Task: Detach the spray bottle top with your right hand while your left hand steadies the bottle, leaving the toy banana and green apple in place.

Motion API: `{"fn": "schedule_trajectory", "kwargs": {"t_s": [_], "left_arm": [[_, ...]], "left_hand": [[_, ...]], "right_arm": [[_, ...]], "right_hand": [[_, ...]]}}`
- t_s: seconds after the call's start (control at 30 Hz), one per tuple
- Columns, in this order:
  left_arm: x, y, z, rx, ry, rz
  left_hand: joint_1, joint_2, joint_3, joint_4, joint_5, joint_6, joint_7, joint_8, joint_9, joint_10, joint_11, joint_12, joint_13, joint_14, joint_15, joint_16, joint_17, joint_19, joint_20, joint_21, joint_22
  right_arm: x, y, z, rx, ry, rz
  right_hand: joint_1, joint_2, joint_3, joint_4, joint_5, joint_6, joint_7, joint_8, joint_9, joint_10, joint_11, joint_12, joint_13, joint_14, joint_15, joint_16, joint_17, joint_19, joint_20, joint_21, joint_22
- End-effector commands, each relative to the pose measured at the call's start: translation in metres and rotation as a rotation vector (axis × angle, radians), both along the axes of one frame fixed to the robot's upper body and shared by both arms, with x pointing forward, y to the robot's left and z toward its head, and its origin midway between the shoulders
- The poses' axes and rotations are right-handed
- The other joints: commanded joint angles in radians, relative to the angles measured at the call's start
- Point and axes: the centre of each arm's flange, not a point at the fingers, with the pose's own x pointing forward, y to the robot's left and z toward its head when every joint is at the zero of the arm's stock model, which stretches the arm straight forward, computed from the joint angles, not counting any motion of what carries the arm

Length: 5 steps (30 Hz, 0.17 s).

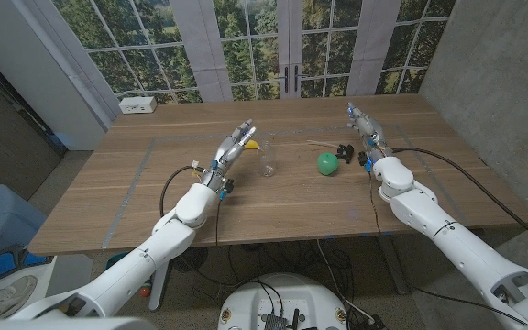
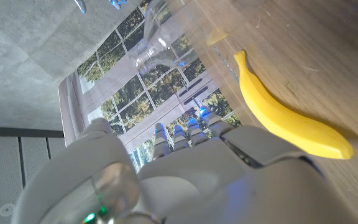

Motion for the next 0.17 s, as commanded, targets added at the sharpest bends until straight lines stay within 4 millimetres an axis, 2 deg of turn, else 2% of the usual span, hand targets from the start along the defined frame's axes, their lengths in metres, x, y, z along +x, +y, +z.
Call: {"fn": "schedule_trajectory", "kwargs": {"t_s": [0.03, 0.17], "left_arm": [[-0.0017, 0.0224, -0.0042, -0.127, 0.027, -0.047], [-0.0011, 0.0259, -0.0040, -0.140, 0.037, -0.051]], "left_hand": [[-0.042, 0.025, 0.106, 0.052, 0.038, 0.057, 0.013, -0.010, 0.000, 0.031, 0.006, 0.000, 0.002, 0.023, -0.040, -0.001, 0.001, 0.022, -0.001, 0.008, 0.004], [-0.047, 0.025, 0.169, 0.051, 0.052, 0.060, 0.015, -0.019, 0.000, 0.034, 0.006, -0.004, 0.002, 0.022, -0.041, -0.005, 0.000, 0.025, -0.003, 0.008, 0.003]], "right_arm": [[-0.0098, 0.0023, -0.0026, 0.054, -0.129, 0.008], [-0.0170, 0.0034, -0.0058, 0.088, -0.183, -0.029]], "right_hand": [[-0.050, 0.013, -0.003, 0.026, -0.001, 0.033, 0.003, 0.006, -0.001, 0.031, -0.002, 0.010, -0.023, 0.011, -0.026, -0.012, -0.027, -0.056, -0.016, -0.042, -0.001], [-0.058, 0.014, -0.002, 0.029, 0.000, 0.043, 0.007, 0.008, -0.001, 0.038, -0.005, 0.011, -0.030, 0.018, -0.025, -0.013, -0.036, -0.054, -0.008, -0.047, -0.001]]}}
